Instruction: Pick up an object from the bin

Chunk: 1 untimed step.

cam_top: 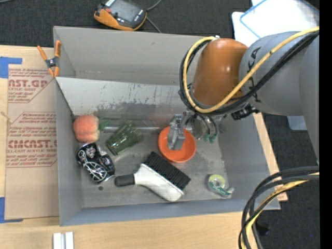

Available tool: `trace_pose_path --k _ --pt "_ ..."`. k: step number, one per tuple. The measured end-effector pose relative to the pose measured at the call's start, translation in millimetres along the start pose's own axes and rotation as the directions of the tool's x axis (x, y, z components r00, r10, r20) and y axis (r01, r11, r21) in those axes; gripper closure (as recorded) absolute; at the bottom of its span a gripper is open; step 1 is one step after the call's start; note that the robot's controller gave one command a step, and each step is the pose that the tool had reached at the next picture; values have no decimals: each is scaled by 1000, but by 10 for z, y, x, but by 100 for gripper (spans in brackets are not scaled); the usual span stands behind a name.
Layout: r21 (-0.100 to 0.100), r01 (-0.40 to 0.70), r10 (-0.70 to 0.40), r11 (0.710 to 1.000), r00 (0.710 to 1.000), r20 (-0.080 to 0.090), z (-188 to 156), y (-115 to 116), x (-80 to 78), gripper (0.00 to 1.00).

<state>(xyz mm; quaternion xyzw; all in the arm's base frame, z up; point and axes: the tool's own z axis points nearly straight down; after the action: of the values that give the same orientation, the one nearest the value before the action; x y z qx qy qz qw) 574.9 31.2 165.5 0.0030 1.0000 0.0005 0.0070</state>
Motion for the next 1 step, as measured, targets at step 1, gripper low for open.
trace_pose_path --k 1 --pt "1 0 0 1000 1000 0 0 -3 0 0"
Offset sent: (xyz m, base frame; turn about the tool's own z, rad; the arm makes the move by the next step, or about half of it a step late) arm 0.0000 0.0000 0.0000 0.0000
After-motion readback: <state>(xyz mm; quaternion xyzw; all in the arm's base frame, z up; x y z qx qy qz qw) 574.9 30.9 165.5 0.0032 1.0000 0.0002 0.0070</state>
